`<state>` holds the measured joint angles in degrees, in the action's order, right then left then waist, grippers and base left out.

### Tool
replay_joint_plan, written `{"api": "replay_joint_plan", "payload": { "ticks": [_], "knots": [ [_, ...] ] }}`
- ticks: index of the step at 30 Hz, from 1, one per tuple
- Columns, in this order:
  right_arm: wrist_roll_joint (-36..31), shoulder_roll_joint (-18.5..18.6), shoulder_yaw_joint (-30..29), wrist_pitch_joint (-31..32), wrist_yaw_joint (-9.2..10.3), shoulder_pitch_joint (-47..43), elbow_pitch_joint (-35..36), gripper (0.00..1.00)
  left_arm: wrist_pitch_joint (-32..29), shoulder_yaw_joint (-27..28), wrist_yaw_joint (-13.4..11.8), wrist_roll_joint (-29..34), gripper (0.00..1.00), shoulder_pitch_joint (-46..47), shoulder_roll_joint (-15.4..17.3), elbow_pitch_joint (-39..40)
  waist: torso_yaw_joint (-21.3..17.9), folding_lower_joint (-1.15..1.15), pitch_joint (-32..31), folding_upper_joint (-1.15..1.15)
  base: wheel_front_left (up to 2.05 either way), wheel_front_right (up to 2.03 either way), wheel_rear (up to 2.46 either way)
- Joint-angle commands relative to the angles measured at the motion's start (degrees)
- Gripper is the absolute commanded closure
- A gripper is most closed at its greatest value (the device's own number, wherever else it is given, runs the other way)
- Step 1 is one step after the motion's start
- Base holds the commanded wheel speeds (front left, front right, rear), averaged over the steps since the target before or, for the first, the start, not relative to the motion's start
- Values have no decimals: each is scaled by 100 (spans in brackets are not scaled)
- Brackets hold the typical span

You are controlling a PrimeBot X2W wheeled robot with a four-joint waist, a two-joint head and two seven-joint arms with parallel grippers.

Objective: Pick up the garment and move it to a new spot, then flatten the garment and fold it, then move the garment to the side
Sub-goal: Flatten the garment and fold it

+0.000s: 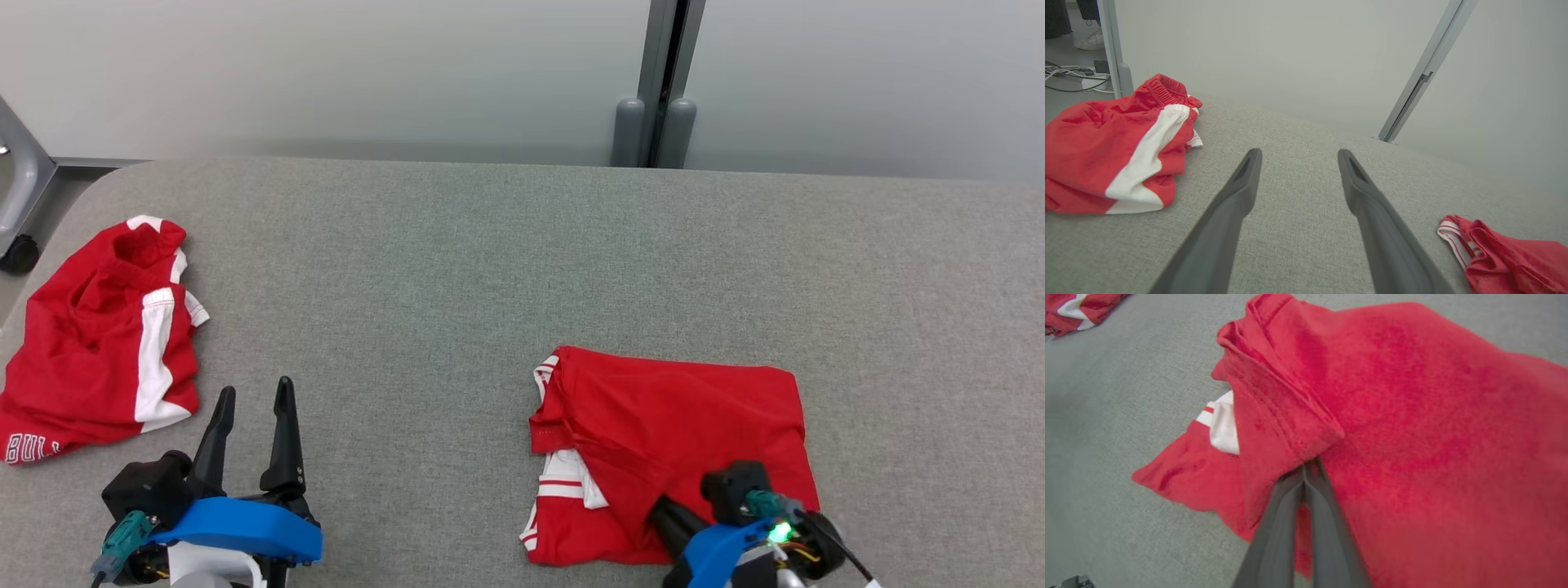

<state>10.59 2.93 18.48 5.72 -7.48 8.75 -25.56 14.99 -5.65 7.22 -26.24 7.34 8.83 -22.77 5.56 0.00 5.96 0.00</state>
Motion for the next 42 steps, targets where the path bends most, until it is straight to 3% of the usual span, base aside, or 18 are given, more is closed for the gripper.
{"api": "replay_joint_plan", "payload": {
  "ticks": [1, 8, 12, 13, 14, 15, 16, 19, 22, 27, 35, 42],
  "knots": [
    [216, -1, 227, -16, -3, 86, 15, 100, 26, 37, 41, -21, 0, 70, 26, -11, -5, 0, -9, 0, 0, 0, 0],
    [1749, 5, 1615, 231, -3, 156, 655, 100, 26, 83, 41, -32, 0, 17, 33, 31, -63, 0, -18, 0, 0, 0, 0],
    [2265, 14, 1701, 14, -3, 180, 1153, 100, 26, 152, 41, -21, 0, -42, 41, 52, -129, 0, -43, 0, 0, 0, 0],
    [2269, 17, 1568, -118, -3, 181, 1259, 81, 26, 171, 41, -10, 0, -58, 43, 60, -144, 0, -57, 0, 0, 0, 0],
    [2269, 17, 1568, -118, -3, 181, 1259, 81, 26, 171, 41, -10, 0, -58, 43, 60, -144, 0, -57, 0, 0, 0, 0],
    [2216, 15, 1392, -257, -3, 178, 1359, 48, 26, 186, 41, 3, 0, -74, 43, 65, -159, 0, -71, 0, 0, 0, 0],
    [2152, 14, 1195, -389, -3, 151, 1431, 0, 26, 197, 41, 10, 0, -91, 44, 71, -173, 0, -87, 0, 0, 0, 0],
    [1876, 14, 410, -769, -3, 33, 1681, 0, 26, 218, 38, 51, 0, -122, 47, 79, -215, 0, -138, 0, 0, 0, 0],
    [1194, 113, -521, -1002, -3, -34, 1941, 0, 26, 251, 24, 92, 0, -188, 42, 99, -276, 0, -206, 0, 0, 0, 0],
    [173, 240, -1752, -965, -3, -287, 2248, 0, 26, 244, 19, 165, 0, -220, 27, 80, -325, 0, -273, 0, 0, 0, 0],
    [-185, 260, -2475, -853, -3, -643, 2120, 0, 26, 118, 23, 311, 0, -190, 80, 59, -407, 0, -372, 0, 0, 0, 0],
    [-128, 216, -2537, -758, -3, -755, 1784, 0, -57, 26, -45, 377, 0, -204, 141, 58, -534, 0, -502, 0, 0, 0, 0]
  ]
}}
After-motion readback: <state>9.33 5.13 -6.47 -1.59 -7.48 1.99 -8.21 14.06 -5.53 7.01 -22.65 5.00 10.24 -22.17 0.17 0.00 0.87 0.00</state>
